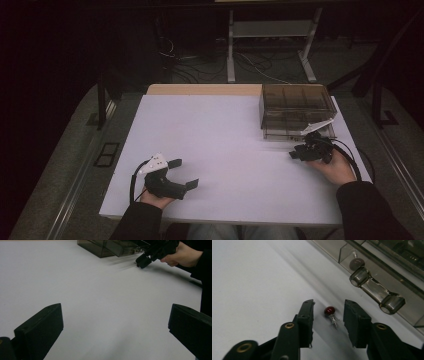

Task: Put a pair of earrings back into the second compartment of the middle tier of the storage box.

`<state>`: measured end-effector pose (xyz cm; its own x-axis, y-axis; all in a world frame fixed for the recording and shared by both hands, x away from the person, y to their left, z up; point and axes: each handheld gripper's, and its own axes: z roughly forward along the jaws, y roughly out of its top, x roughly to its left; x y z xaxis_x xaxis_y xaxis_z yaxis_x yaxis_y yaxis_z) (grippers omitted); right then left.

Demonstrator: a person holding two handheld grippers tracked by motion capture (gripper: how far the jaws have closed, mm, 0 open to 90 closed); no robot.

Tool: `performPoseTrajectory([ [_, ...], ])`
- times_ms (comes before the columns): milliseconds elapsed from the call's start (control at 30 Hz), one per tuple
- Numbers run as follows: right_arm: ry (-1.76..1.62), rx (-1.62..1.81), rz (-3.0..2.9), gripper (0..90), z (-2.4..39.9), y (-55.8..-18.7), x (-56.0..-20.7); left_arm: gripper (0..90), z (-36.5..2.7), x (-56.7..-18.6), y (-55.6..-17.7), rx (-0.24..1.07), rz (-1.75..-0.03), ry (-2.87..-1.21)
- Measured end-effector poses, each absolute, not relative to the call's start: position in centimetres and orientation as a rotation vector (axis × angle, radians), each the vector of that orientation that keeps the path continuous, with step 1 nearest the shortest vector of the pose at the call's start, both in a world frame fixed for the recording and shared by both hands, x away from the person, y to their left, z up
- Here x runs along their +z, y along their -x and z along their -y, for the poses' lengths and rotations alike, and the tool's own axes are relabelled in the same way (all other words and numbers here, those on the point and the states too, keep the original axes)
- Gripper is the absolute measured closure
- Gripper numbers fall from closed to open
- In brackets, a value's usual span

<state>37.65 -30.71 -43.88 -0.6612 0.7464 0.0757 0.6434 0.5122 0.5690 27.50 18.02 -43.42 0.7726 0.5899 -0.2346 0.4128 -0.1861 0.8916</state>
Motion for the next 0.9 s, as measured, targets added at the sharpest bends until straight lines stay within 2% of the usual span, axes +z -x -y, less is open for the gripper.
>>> performPoseTrajectory([
  [333, -1.195, 0.818, -2.561, 77.8, 30.7, -37.7, -43.8, 0.0, -18.0, -43.4, -27.5, 0.190, -0.774, -1.818],
  [900, -1.249, 0.866, -2.593, 81.1, 31.2, -37.0, -42.8, 0.0, -18.0, -43.4, -27.5, 0.190, -0.777, -1.813],
])
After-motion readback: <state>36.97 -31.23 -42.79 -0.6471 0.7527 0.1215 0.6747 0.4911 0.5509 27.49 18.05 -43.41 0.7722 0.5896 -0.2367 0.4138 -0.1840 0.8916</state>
